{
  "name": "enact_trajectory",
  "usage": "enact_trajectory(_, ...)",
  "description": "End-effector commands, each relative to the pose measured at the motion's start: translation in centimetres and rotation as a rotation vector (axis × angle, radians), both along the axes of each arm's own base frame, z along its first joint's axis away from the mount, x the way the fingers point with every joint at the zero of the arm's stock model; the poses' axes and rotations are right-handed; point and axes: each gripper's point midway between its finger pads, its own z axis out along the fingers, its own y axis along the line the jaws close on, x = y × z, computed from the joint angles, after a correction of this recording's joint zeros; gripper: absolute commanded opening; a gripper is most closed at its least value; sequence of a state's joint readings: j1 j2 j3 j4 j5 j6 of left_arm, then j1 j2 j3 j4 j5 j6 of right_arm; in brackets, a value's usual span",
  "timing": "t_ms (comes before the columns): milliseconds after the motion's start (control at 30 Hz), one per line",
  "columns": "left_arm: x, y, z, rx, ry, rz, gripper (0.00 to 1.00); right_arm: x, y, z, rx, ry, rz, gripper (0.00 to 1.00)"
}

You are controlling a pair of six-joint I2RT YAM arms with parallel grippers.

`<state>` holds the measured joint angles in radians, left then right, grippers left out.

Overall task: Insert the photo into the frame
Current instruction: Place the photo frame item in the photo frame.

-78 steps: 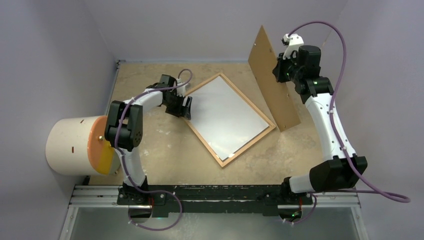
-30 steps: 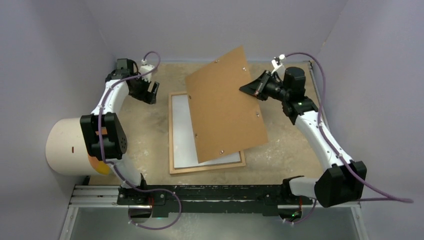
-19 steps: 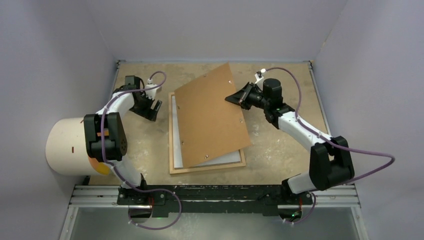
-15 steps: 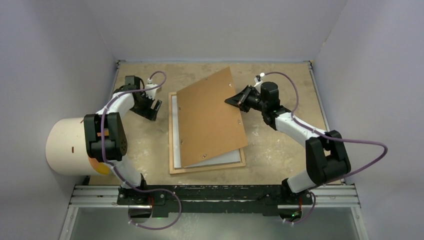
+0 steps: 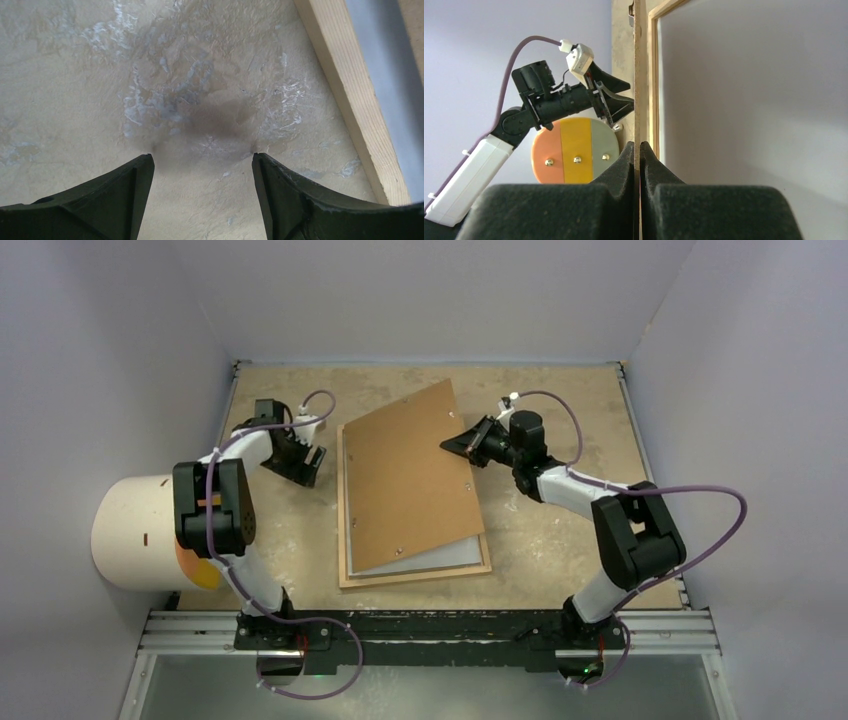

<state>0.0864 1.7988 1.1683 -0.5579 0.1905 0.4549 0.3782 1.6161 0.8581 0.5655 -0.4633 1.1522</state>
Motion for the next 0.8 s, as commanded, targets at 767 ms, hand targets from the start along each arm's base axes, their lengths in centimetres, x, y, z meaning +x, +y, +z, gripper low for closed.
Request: enact_trajectory(767, -0.6, -4.1, -2.5, 0.025, -0.007, -0.093, 0.76, -0.4, 0.3, 0.5, 0.053, -0.101, -0.046, 0.0)
